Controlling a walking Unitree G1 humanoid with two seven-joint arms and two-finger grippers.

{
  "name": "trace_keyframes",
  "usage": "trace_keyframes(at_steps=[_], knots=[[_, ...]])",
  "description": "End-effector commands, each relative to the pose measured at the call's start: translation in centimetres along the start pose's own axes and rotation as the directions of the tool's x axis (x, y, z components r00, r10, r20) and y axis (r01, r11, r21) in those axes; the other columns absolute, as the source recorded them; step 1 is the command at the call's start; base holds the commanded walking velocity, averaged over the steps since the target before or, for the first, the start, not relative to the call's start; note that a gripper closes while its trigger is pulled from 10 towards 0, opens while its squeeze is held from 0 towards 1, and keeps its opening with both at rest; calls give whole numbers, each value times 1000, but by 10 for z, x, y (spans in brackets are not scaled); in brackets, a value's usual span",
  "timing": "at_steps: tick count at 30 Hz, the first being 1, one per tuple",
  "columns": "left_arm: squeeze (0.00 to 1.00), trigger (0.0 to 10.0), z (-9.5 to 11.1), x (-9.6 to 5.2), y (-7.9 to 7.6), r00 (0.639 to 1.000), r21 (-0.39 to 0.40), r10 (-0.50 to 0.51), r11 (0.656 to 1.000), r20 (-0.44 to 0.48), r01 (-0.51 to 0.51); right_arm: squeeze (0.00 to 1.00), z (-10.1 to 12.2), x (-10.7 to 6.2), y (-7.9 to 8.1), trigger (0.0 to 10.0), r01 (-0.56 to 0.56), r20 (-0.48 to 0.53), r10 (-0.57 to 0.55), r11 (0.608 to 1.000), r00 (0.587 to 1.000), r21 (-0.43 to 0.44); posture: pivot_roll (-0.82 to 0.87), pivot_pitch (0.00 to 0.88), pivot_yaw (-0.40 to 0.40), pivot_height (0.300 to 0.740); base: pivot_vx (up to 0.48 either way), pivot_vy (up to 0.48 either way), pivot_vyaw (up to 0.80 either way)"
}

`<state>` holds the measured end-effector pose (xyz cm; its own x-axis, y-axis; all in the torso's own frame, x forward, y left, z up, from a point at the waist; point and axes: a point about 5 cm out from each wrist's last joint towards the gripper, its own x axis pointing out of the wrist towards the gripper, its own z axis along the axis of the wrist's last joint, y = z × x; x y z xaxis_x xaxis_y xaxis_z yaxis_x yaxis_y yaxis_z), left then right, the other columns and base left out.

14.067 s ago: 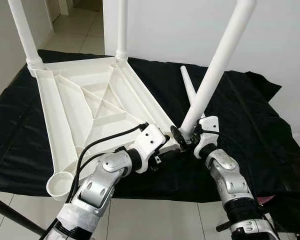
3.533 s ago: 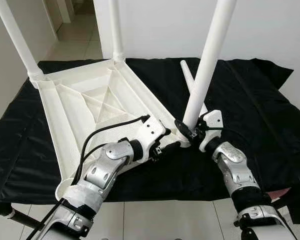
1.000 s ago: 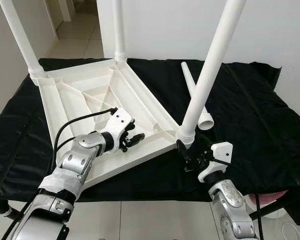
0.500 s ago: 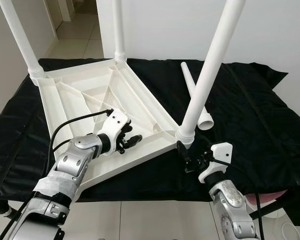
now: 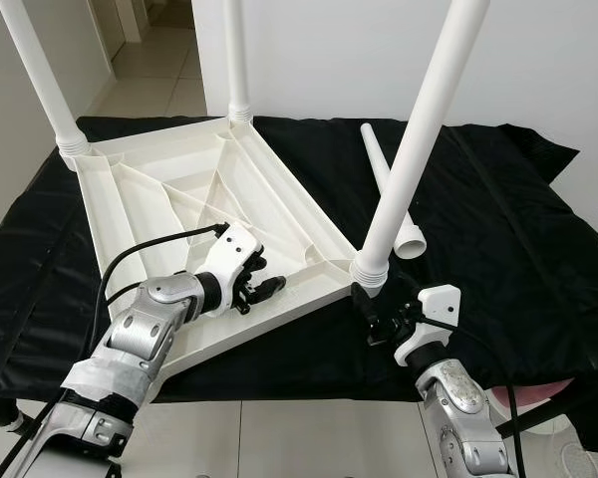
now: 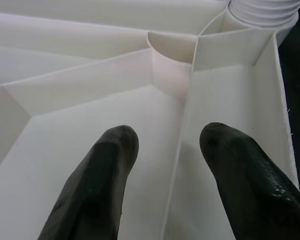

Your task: Building children table

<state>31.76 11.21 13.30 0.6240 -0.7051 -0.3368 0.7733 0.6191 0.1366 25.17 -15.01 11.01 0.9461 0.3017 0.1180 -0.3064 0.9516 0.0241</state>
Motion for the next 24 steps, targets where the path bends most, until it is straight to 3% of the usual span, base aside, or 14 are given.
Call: trace_keyframes(at_steps=[1,4,13,14,15,16,17,18,19,24], knots=[[0,10000,-9,3,-9,994,-2,-98,995,-53,98,0,-1,1,0,10000,-6,-13,6,1000,1000,-13,-68,0,-7,740,0,0,0],[0,10000,-11,6,-10,994,-6,-85,996,-68,85,0,-1,1,0,10000,-6,-14,6,1000,1000,-13,-68,0,-7,740,0,0,0],[0,10000,-20,20,1,984,-50,104,992,-142,-112,0,-2,2,-1,10000,6,-19,-6,1000,1000,-14,-71,0,-5,740,0,0,0],[0,5059,-19,21,5,981,-56,136,988,-136,-144,0,-2,2,-1,10000,10,-18,-11,1000,1000,-14,-73,0,-5,740,0,0,0],[0,5059,-19,21,5,981,-56,136,988,-136,-144,0,-2,2,-1,10000,10,-18,-11,1000,1000,-14,-73,0,-5,740,0,0,0],[0,4392,-18,21,8,979,-60,155,985,-132,-164,0,-2,3,-1,10000,11,-17,-11,1000,1000,-14,-73,0,-4,740,0,0,0],[0,1490,-15,21,12,975,-76,190,977,-118,-199,0,-2,3,-1,10000,12,-16,-12,1000,1000,-15,-73,0,-4,740,0,0,0],[0,1490,-15,21,12,975,-76,190,977,-118,-199,0,-2,3,-1,10000,12,-16,-12,1000,1000,-15,-73,0,-4,740,0,0,0],[0,0,-14,21,15,968,-78,225,969,-111,-234,0,-2,4,0,10000,12,-15,-12,1000,1000,-15,-73,0,-3,740,0,0,0],[0,0,-13,21,22,947,-88,299,947,-117,-309,0,-2,5,0,10000,14,-13,-14,1000,1000,-13,-71,0,1,740,0,0,0]])
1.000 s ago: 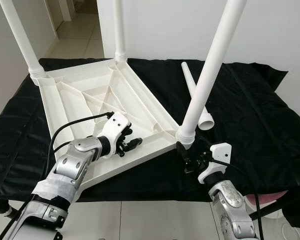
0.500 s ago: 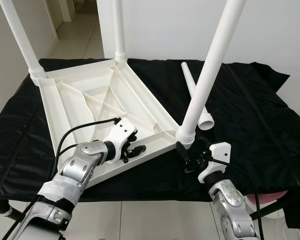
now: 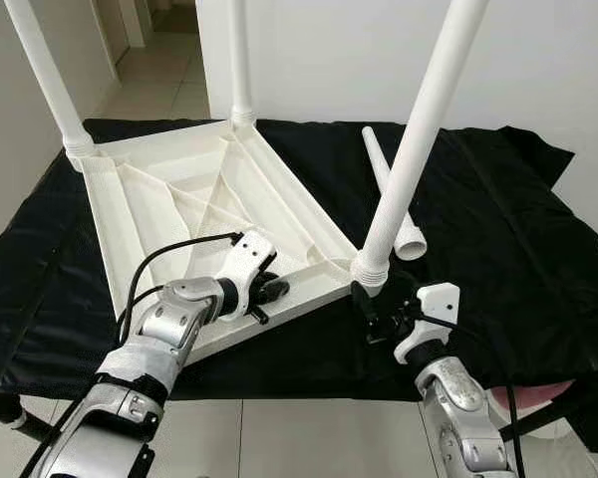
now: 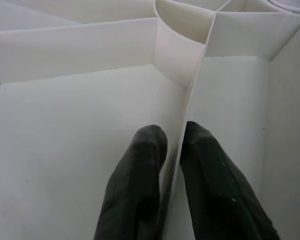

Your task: Building children table

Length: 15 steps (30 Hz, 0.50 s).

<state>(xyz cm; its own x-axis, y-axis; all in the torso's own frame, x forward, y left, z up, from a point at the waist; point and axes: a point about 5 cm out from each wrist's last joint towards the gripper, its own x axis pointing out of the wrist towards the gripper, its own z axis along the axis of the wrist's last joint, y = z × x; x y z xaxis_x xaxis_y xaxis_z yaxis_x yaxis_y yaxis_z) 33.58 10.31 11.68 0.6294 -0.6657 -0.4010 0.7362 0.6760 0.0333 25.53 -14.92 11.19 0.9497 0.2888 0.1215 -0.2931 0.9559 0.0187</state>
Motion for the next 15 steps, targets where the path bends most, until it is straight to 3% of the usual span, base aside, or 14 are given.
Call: trace_keyframes(at_steps=[1,7,13,15], knots=[[0,0,-2,-1,16,955,9,297,955,-23,-297,0,-3,1,0,10000,1,-16,-1,1000,1000,-6,-70,0,1,740,0,0,0],[0,0,-6,-2,18,945,-6,325,946,-37,-325,0,-3,2,1,10000,3,-15,-3,1000,1000,-4,-69,0,1,740,0,0,0],[0,0,-15,-6,28,905,-28,418,907,-81,-421,0,-3,3,2,10000,0,-14,0,1000,1000,-5,-66,0,0,740,0,0,0],[0,0,-18,-11,34,869,-51,487,869,-93,-492,0,-3,3,1,10000,0,-14,0,1000,1000,-7,-67,0,2,740,0,0,0]])
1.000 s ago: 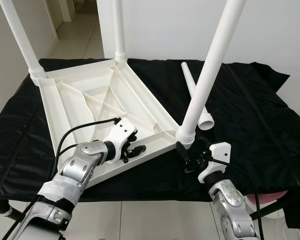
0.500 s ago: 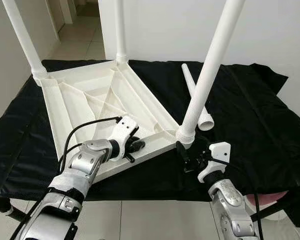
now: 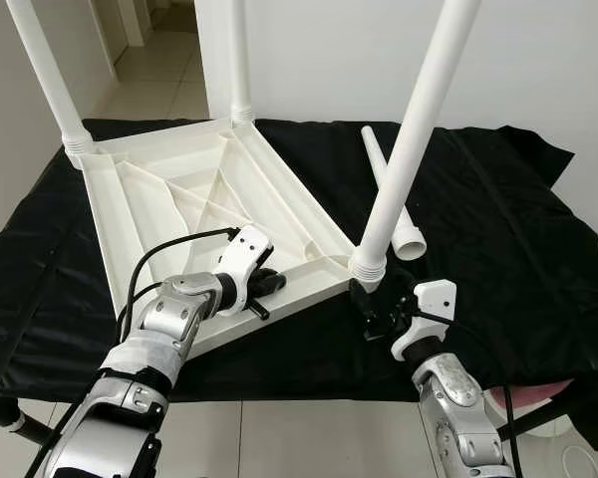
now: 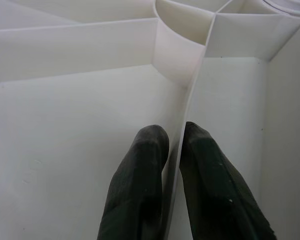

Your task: Building children table

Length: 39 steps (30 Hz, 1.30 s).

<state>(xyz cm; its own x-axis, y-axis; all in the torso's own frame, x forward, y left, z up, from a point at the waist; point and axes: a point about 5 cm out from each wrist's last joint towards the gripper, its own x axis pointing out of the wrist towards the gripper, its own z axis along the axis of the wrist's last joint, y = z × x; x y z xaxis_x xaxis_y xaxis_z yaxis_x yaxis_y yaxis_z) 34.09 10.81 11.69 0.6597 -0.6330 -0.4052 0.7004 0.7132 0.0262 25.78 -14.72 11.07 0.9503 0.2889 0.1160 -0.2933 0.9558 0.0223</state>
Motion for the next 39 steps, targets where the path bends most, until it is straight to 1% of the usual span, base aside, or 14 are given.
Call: trace_keyframes(at_steps=[1,4,5,9,12,13,14,17,19,30,32,37,38,39], knots=[[0,0,-17,-10,28,890,-30,450,891,-75,-453,0,-2,1,0,10000,0,-9,0,1000,1000,-10,-67,0,2,740,0,0,0],[0,0,-23,-19,34,823,-93,562,818,-80,-568,0,-2,0,0,10000,1,-9,-1,1000,1000,-13,-67,0,4,740,0,0,0],[0,0,-23,-19,34,823,-93,562,818,-80,-568,0,-2,0,0,10000,1,-9,-1,1000,1000,-13,-67,0,4,740,0,0,0],[0,0,-29,-27,34,772,-143,630,759,-83,-635,0,-2,0,0,10000,2,-9,-2,1000,1000,-14,-64,0,0,740,0,0,0],[0,0,-33,-33,38,716,-171,691,697,-102,-697,0,-2,1,0,10000,-1,-8,1,1000,1000,-18,-63,0,-1,740,0,0,0],[0,0,-33,-33,38,716,-171,691,697,-102,-697,0,-2,1,0,10000,-1,-8,1,1000,1000,-18,-63,0,-1,740,0,0,0],[0,0,-34,-36,40,694,-189,712,671,-105,-717,0,-2,2,-1,10000,-2,-8,1,1000,1000,-19,-62,0,-1,740,0,0,0],[0,0,-36,-39,42,670,-205,735,643,-106,-738,0,-1,2,-1,10000,-1,-7,1,1000,1000,-20,-63,0,0,740,0,0,0],[0,0,-37,-46,47,624,-224,774,592,-112,-774,0,-1,2,-2,10000,1,-6,-1,1000,1000,-22,-63,0,2,740,0,0,0],[0,0,-39,-53,57,556,-270,820,510,-135,-817,0,0,2,-2,10000,11,0,-11,1000,1000,-22,-69,0,8,740,0,0,0],[0,0,-38,-53,58,554,-266,822,509,-131,-819,0,0,2,-2,10000,11,0,-11,1000,1000,-22,-69,0,8,740,0,0,0],[0,0,-21,-39,58,597,-263,798,561,-81,-785,0,0,4,-1,10000,7,2,-7,1000,1000,-21,-66,0,7,740,0,0,0],[0,2784,-14,-33,57,618,-266,783,584,-65,-767,0,0,5,0,10000,6,3,-6,1000,1000,-22,-65,0,7,740,0,0,0],[0,7647,-7,-26,54,644,-262,764,614,-40,-745,0,0,6,0,10000,5,4,-5,1000,1000,-22,-70,0,9,740,0,0,0]])
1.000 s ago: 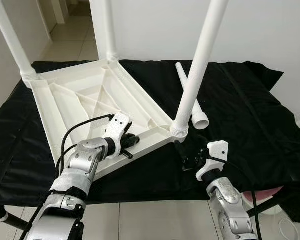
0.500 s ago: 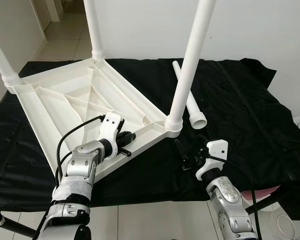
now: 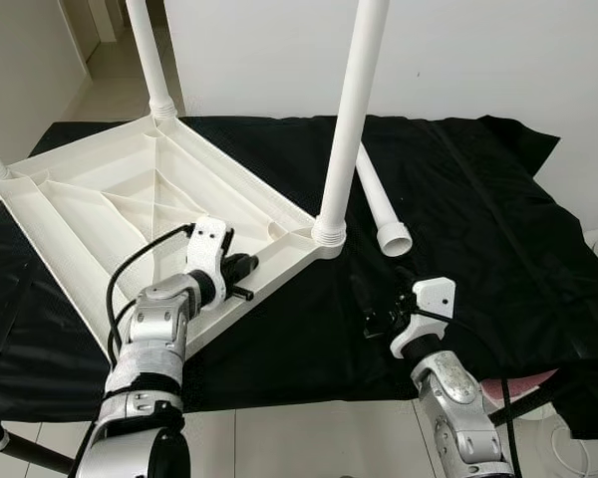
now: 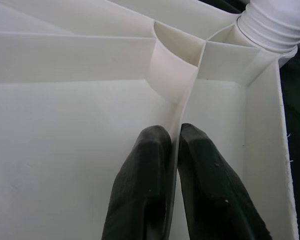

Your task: Building children table

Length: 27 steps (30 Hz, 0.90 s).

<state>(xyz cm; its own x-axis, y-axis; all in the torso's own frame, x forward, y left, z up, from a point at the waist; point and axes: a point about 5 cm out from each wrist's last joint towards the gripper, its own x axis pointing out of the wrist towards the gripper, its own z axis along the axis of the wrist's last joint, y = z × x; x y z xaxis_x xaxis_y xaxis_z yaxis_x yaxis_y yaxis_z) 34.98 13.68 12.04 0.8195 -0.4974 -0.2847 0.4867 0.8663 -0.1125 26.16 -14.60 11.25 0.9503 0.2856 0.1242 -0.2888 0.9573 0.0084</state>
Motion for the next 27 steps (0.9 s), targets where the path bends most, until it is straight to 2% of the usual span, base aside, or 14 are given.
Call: trace_keyframes(at_steps=[1,3,4,5,7,8,9,10,13,17,18,20,24,27], knots=[[0,7647,8,-3,26,797,-8,604,797,27,-604,0,-1,2,0,10000,2,-3,-2,1000,1000,-8,-70,0,9,740,0,0,0],[0,7647,11,0,24,807,-4,589,808,36,-589,0,-1,2,0,10000,2,-2,-2,1000,1000,-9,-70,0,9,740,0,0,0],[0,10000,19,7,13,857,13,509,859,75,-511,0,-1,2,-1,10000,8,-1,-8,1000,1000,-12,-75,0,15,740,0,0,0],[0,10000,19,7,13,857,13,509,859,75,-511,0,-1,2,-1,10000,8,-1,-8,1000,1000,-12,-75,0,15,740,0,0,0],[0,10000,29,17,-4,917,47,380,920,124,-388,0,0,1,-2,10000,16,1,-16,1000,1000,-16,-79,0,19,740,0,0,0],[0,10000,31,19,-10,930,57,341,935,136,-351,0,0,1,-2,10000,18,1,-18,1000,1000,-17,-79,0,19,740,0,0,0],[0,10000,31,19,-10,930,57,341,935,136,-351,0,0,1,-2,10000,18,1,-18,1000,1000,-17,-79,0,19,740,0,0,0],[1000,10000,32,21,-18,950,54,275,957,148,-285,0,0,0,-2,10000,22,2,-22,1000,1000,-16,-80,0,22,740,0,0,0],[1000,10000,33,23,-35,977,58,107,991,187,-120,0,-1,-1,-2,10000,28,3,-28,999,1000,-16,-80,0,25,740,0,0,0],[1000,10000,30,20,-41,987,139,-1,990,160,-21,0,-1,-1,-2,10000,31,3,-31,999,1000,-14,-75,0,23,740,0,0,0],[0,10000,32,17,-39,984,136,-14,991,175,-10,0,-1,-1,-2,10000,31,3,-31,999,1000,-13,-68,0,17,740,0,0,0],[0,10000,34,15,-37,982,133,-17,991,190,-9,0,-2,-1,-2,10000,31,3,-31,999,1000,-13,-68,0,17,740,0,0,0],[0,10000,43,3,-31,967,235,-70,972,246,11,0,-1,3,0,10000,16,4,-16,1000,1000,-12,-57,0,8,740,0,0,0],[0,10000,44,-3,-27,965,267,-92,964,244,24,0,-1,4,0,10000,10,4,-10,1000,1000,-14,-48,0,2,740,0,0,0]])
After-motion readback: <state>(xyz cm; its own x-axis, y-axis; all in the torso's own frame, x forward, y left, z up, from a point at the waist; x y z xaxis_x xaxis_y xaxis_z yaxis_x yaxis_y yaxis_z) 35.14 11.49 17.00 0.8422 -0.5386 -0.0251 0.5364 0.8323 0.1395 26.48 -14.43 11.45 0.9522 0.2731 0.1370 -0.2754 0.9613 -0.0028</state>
